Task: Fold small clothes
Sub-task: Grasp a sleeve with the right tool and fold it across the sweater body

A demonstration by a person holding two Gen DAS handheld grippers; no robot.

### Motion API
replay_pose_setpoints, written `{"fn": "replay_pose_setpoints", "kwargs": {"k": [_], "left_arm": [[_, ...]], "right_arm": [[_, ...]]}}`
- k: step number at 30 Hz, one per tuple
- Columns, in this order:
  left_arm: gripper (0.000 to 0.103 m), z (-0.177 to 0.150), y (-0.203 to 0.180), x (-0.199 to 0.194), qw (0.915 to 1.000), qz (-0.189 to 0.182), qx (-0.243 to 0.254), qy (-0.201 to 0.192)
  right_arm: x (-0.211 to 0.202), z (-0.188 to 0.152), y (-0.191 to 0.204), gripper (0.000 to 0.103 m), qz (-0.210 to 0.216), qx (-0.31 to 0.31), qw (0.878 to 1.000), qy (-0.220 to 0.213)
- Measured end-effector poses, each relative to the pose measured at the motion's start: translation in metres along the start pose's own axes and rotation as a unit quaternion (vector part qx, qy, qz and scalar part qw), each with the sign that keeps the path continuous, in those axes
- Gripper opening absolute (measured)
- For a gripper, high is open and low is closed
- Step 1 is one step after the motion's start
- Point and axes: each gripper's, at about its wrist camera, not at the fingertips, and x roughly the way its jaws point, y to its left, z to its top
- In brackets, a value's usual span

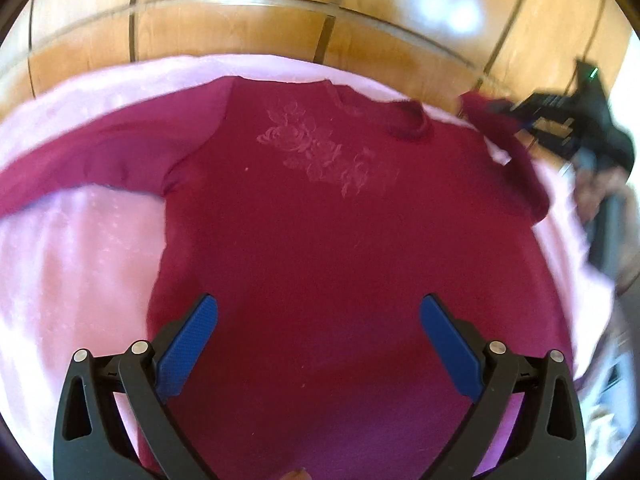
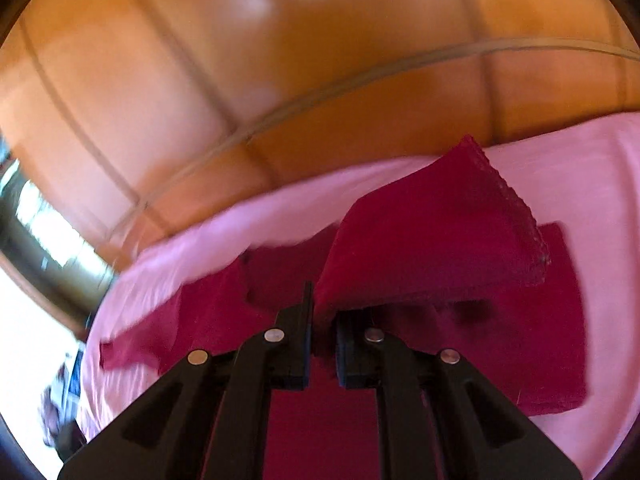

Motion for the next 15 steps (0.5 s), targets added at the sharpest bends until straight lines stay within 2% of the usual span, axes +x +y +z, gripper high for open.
{"fn": "replay_pose_setpoints", "kwargs": {"k": [2, 5, 6, 7, 8, 11, 13, 15], "left_arm": [[0.1, 0.008, 0.008, -0.001, 0.9995, -0.018, -0.026, 0.001], [0.1, 0.018, 0.013, 0.0, 0.9984, -0.037, -0.043, 0.01], [0.1, 0.022, 0.013, 0.0, 0.9982, -0.039, -0.043, 0.015], [0.1, 0.026, 0.013, 0.0, 0.9983, -0.039, -0.041, 0.017], [0.1, 0.029, 0.012, 0.0, 0.9983, -0.041, -0.04, 0.017], [0.1, 0.042, 0.013, 0.007, 0.9966, -0.051, -0.06, 0.02], [0.1, 0.05, 0.012, 0.012, 0.9956, -0.057, -0.07, 0.023], [0.1, 0.061, 0.008, 0.019, 0.9955, -0.06, -0.071, 0.019]], "right_arm": [[0.024, -0.015, 0.027, 0.011, 0.005, -0.031, 0.999, 0.029], [0.044, -0.028, 0.045, 0.026, 0.008, -0.059, 0.997, 0.051], [0.045, -0.032, 0.047, 0.039, 0.013, -0.06, 0.997, 0.052], [0.044, -0.035, 0.048, 0.06, 0.021, -0.056, 0.997, 0.05], [0.039, -0.038, 0.047, 0.066, 0.025, -0.053, 0.997, 0.042], [0.018, -0.052, 0.039, 0.068, 0.038, -0.043, 0.998, 0.032], [0.004, -0.059, 0.031, 0.074, 0.042, -0.034, 0.998, 0.023], [-0.012, -0.072, 0.015, 0.075, 0.037, -0.014, 0.999, 0.017]]}}
